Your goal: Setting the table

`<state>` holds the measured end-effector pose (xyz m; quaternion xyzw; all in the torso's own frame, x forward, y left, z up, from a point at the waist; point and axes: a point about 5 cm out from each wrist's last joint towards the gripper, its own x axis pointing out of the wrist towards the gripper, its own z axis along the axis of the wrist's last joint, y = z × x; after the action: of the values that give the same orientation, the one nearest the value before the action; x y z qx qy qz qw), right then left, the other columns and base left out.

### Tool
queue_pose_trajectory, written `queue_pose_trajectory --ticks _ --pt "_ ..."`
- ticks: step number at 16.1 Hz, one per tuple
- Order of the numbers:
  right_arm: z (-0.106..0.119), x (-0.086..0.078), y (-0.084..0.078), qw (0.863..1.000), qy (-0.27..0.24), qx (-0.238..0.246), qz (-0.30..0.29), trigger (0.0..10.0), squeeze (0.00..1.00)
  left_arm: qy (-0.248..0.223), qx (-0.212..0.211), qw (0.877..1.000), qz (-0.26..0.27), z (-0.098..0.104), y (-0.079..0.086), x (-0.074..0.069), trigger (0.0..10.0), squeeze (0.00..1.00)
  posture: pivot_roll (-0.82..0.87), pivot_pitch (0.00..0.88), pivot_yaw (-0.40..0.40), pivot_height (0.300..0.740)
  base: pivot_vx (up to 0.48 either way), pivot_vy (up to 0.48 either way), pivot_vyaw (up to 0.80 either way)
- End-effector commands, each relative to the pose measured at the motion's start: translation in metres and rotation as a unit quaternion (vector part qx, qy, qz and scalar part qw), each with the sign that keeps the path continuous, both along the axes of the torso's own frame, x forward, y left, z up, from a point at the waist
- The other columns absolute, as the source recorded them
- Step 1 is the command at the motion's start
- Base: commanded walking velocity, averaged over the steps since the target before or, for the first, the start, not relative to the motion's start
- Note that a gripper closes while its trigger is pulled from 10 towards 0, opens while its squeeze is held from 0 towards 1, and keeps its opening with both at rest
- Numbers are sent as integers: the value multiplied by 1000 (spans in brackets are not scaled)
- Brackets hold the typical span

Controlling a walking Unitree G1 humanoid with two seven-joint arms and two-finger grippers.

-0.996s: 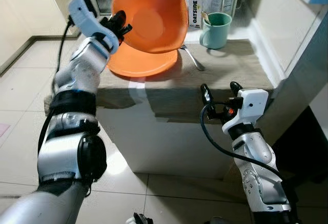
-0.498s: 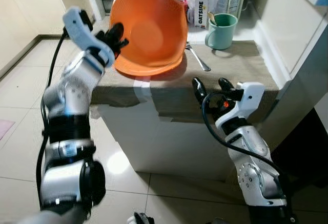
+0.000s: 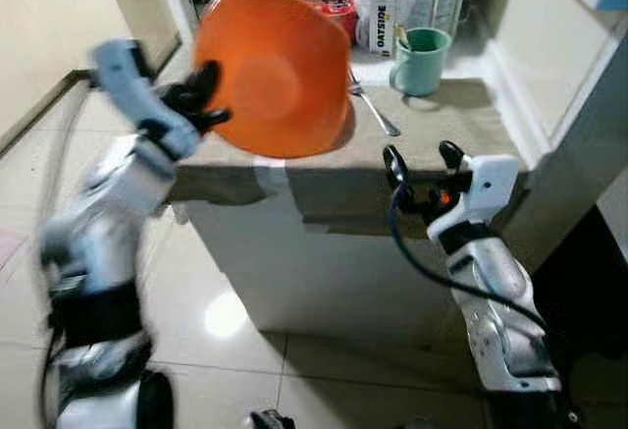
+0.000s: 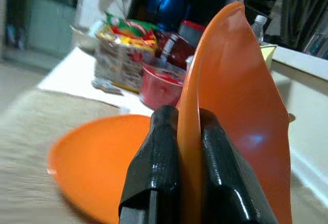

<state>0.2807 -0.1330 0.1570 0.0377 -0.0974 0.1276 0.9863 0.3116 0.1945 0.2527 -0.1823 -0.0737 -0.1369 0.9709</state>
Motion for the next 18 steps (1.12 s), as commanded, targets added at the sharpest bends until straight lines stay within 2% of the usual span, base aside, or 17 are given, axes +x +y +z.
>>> queue_pose_trajectory --ticks 1,2,3,4,6,10,12,13,15,16,18 --pt "-5 -3 3 1000 -7 -26 1 10000 0 -24 22 999 3 8 8 -15 0 0 -121 0 123 719 0 0 0" --pt "-8 -7 5 999 -15 -47 2 10000 0 -20 38 999 2 3 11 -29 0 0 -111 0 122 719 0 0 0" --pt "-9 -8 6 998 -17 -53 4 10000 0 -17 43 999 -2 1 10 -36 0 0 -105 0 121 719 0 0 0" --pt "-9 -8 6 998 -17 -53 4 10000 0 -17 43 999 -2 1 10 -36 0 0 -105 0 121 719 0 0 0" --pt "-17 -13 9 998 -18 -66 14 10000 0 -14 64 998 4 -7 8 -69 0 0 -71 0 111 719 0 0 0" --pt "-20 -11 8 998 -19 -65 12 10000 0 -1 81 997 16 -17 11 -87 0 0 -53 0 103 719 0 0 0" --pt "-18 -9 10 998 -26 -63 11 10000 0 28 98 995 14 -42 2 -99 0 0 -55 0 95 719 0 0 0" --pt "-18 -9 11 998 -27 -62 12 10000 0 37 100 994 18 -49 2 -100 0 0 -56 0 93 719 0 0 0" --pt "-20 -9 12 998 -29 -60 10 10000 0 78 99 990 67 -79 12 -102 0 0 -64 0 93 719 0 0 0" --pt "-20 -9 12 998 -29 -59 10 10000 0 89 98 988 78 -85 15 -103 0 0 -68 0 92 719 0 0 0" --pt "-27 -14 12 998 -27 -62 10 10000 0 115 119 981 101 -109 17 -116 0 0 -70 0 88 719 0 0 0"
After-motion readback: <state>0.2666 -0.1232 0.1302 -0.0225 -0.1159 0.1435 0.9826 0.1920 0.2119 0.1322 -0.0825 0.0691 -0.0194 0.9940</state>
